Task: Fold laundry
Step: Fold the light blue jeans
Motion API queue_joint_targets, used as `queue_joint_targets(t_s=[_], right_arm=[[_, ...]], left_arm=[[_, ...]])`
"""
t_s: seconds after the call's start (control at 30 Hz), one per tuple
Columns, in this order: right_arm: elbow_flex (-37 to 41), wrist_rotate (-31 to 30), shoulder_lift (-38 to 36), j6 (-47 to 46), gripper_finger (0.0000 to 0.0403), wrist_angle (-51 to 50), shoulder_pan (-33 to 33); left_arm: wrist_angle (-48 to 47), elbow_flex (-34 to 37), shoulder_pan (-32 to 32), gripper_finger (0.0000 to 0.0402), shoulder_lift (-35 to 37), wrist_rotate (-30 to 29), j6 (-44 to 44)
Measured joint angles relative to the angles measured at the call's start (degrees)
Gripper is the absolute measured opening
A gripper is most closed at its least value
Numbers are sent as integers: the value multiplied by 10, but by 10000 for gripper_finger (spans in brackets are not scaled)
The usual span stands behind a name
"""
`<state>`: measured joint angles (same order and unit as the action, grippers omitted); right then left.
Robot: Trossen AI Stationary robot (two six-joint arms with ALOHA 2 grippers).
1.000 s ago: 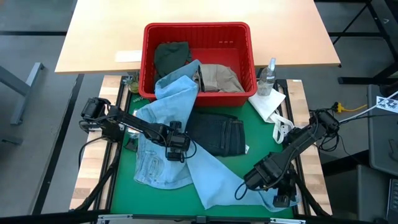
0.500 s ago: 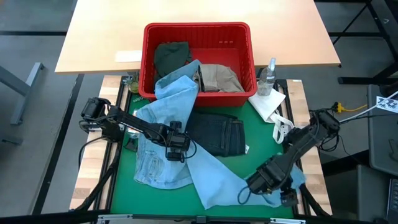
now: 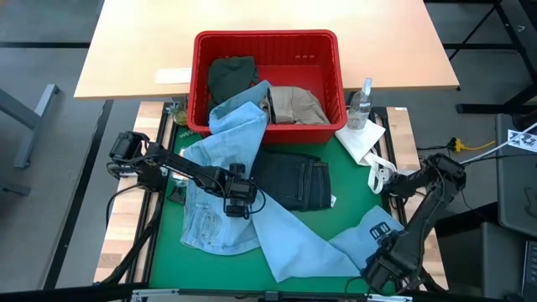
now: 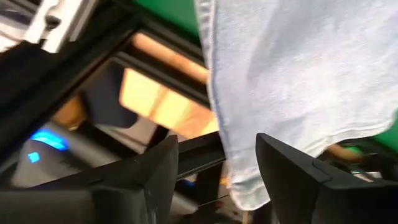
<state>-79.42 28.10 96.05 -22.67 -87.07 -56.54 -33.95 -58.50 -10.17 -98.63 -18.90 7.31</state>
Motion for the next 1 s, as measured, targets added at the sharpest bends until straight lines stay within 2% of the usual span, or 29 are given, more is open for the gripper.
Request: queue_joint_targets(t_s=[0.17, 0.83, 0.93, 1.0], right_arm=[[0, -52, 5, 1, 214, 2, -18], [19, -29, 94, 41, 212, 10, -20], [19, -21, 103, 37, 192, 11, -19], [19, -2, 104, 36, 161, 12, -14]], left_arm=[[3, 0, 0, 27, 0, 0, 0], [5, 0, 0, 27, 0, 1, 0], [5, 0, 0, 27, 0, 1, 0], [5, 0, 0, 27, 0, 1, 0]])
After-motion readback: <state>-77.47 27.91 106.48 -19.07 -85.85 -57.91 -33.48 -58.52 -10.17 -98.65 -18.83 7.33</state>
